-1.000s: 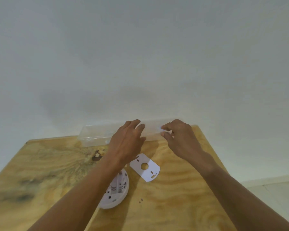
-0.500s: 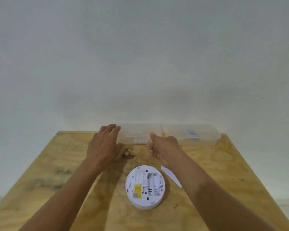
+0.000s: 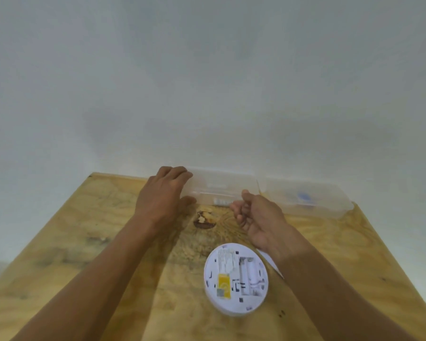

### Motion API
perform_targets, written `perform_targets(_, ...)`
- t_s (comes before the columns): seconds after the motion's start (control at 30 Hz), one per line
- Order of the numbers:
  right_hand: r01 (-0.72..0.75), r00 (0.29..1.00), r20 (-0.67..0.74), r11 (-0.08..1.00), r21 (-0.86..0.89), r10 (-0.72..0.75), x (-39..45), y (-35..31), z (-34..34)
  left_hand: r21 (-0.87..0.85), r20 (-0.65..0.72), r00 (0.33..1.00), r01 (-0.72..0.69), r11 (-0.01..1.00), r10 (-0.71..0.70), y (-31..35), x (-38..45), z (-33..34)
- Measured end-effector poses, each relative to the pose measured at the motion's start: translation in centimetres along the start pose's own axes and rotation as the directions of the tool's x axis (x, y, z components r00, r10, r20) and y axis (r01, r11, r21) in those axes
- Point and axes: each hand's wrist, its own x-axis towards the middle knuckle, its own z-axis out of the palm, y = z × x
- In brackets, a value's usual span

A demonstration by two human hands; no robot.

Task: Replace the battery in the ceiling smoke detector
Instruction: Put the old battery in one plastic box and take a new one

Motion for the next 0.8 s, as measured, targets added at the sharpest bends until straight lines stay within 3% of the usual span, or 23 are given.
perform_targets(0.27, -0.055, 0.998, 0.001, 0.998, -0.004, 0.055, -0.2, -0.5, -0.1, 0.001, -0.004, 1.000, -0.021, 1.000, 0.021, -0.5, 0.4, -0.2)
perform_targets(0.4, -0.107, 0.990, 0.094, 0.994, -0.006, 0.107, -0.6, -0.5, 2.0, -0.010, -0.008, 0.999, -0.037, 0.999, 0.037, -1.0, 0.5, -0.1)
perform_targets(0.6, -0.084, 0.984, 0.153, 0.993, -0.082, 0.096, -1.4, 0.4, 7.2, -0.010, -0.020, 0.996, -0.082, 0.997, 0.082, -1.4, 0.9, -0.2)
perform_targets(0.8, -0.028, 0.988, 0.143, 0.984, -0.176, 0.054, -0.8, 0.0, 7.3, 0.040, -0.046, 0.993, -0.108, 0.993, 0.110, -1.6, 1.2, 0.1)
